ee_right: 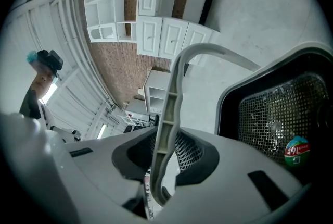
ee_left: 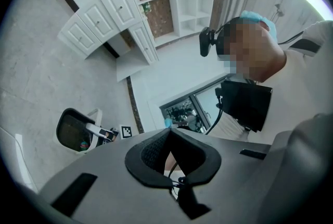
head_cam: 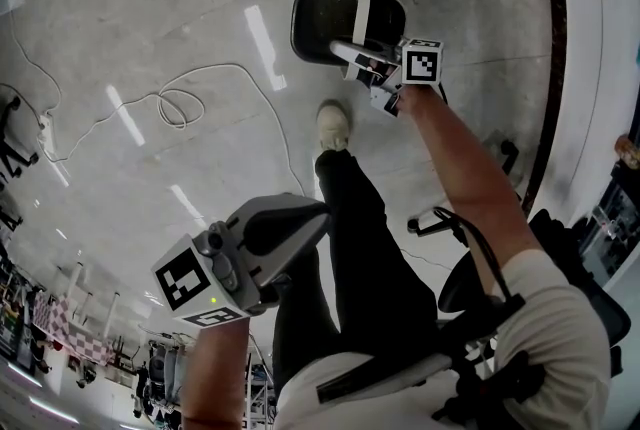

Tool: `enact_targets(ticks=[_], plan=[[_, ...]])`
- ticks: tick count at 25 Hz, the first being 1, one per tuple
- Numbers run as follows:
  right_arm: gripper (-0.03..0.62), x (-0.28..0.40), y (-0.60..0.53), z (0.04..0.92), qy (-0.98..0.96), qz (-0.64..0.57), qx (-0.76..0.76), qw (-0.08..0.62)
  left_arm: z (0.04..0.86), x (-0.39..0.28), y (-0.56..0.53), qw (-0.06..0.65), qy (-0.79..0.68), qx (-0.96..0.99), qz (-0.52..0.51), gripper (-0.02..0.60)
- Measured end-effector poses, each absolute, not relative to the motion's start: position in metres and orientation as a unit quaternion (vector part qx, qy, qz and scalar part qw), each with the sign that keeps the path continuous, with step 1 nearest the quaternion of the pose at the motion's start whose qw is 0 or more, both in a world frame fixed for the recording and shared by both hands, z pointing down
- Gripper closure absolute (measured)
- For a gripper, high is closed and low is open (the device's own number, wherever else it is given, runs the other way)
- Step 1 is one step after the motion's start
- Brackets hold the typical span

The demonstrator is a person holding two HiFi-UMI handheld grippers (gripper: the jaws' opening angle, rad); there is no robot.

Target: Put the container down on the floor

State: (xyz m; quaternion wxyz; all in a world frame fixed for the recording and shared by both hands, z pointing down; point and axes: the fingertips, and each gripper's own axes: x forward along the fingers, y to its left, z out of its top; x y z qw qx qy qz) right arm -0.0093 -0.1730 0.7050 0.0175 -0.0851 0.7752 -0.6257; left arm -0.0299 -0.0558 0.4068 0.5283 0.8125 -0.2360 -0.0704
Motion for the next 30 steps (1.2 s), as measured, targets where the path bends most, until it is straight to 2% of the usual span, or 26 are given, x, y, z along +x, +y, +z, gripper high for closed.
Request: enact_targets(ticks=[5,15,18,23,30], plan=[[0.494,-0.007,-0.176,0.709,0.774,-0.627,-0.086,0.012,0.408,-0.029,-0.056,0.53,-0.234,0.812,-0.073,0.572],[0.436,0.0,-0.176,0.711,0.764,-0.639,-0.091,0.006,0.408,-0.029,-0.058,0.532,-0.231,0.812,-0.072,0.572],[0.436,0.007,-0.177,0.716,0.772,-0.628,-0.1,-0.01,0.408,-0.027,-0.06,0.532,-0.23,0.812,-0.073,0.572],[0.436,0.008,-0.174,0.71,0.755,-0.649,-0.092,0.013,0.407,-0.026,-0.059,0.532,-0.227,0.813,-0.071,0.572],[0.437,0.014,-0.172,0.712,0.756,-0.648,-0.098,0.008,0.407,-0.024,-0.058,0.531,-0.225,0.814,-0.073,0.572]])
